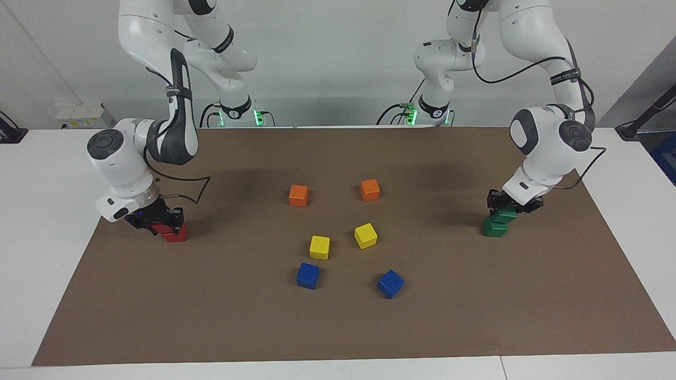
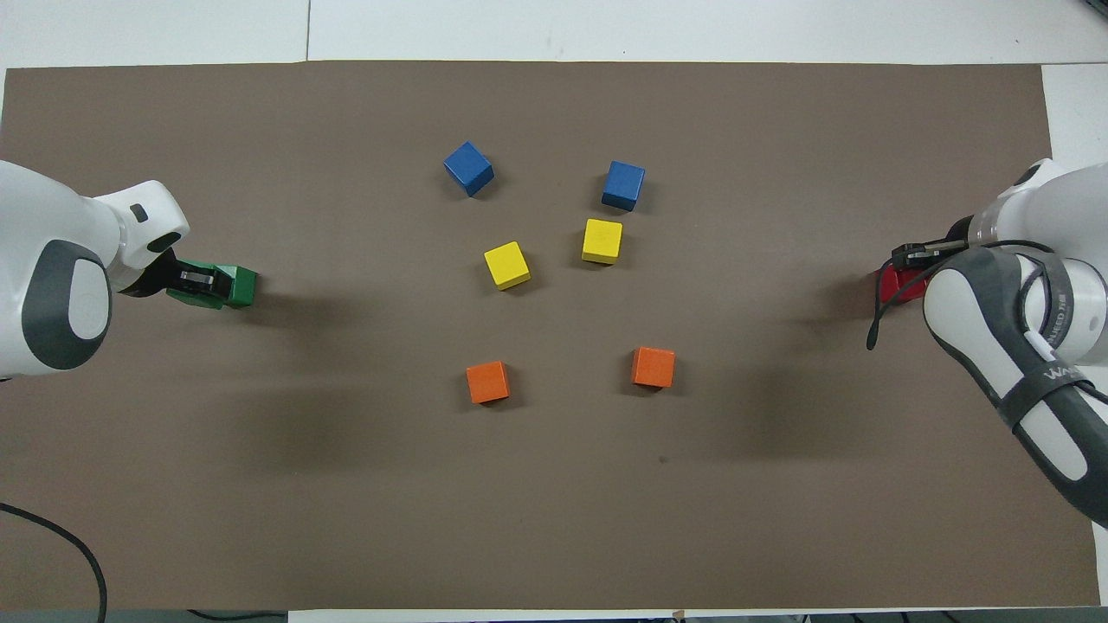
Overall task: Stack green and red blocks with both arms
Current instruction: 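Carry the green cube with the left gripper while the right gripper carries red, then stack the green cube with the left gripper while the right gripper stacks red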
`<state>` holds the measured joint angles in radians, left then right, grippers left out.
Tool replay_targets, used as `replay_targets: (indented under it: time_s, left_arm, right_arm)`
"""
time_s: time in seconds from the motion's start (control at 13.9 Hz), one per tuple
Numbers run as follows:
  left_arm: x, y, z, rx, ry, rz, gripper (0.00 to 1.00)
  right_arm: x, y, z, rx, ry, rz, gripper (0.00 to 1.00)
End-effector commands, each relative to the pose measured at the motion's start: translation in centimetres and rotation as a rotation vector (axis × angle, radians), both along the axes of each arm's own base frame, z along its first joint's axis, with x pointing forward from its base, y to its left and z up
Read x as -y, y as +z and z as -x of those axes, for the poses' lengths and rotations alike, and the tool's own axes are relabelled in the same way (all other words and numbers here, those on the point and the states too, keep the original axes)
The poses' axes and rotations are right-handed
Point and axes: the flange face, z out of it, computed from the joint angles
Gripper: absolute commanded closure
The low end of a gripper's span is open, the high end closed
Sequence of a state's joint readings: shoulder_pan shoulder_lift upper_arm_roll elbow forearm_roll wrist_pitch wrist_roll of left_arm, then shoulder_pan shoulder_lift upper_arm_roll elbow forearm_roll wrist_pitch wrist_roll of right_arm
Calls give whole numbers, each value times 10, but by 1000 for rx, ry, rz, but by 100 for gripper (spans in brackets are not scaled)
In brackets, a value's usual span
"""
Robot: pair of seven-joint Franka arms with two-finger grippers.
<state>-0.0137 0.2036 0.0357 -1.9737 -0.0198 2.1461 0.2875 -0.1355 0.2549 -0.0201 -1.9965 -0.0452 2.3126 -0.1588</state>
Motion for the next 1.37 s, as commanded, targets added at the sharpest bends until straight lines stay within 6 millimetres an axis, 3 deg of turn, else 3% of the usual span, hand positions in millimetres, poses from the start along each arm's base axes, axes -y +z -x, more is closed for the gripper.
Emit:
replay_targets:
  time_s: [0.0,0.5,0.58,0.79,0.86,0.94,1.01,1.15,1.3]
  left_arm:
    - [1,-4,0,25,15,35,100]
    - [-3,-16,-4,36,21,31,100]
    - [-3,-16,-4,36,21,31,100]
    - [-2,-19,-2,31,22,31,96]
    - [-2,-19,-2,31,20,31,63]
    - [-2,-19,-2,30,22,31,19]
    - [-2,-19,-2,27,20,31,0]
    - [-3,-15,-1,25,23,32,0]
    - [-3,-4,-2,34,25,33,0]
  right_arm:
    - [2,3,10,10,-1,-6,100]
    - [6,-2,15,11,-56,-38,100]
    - [6,-1,15,13,-71,-39,85]
    - [6,-1,15,12,-94,-40,3]
    - [6,-1,16,12,-94,-40,0]
    - [6,0,15,14,-94,-40,0]
    - [5,0,15,14,-92,-40,0]
    - [4,3,12,15,-81,-38,0]
    - [-3,21,5,12,-65,-38,0]
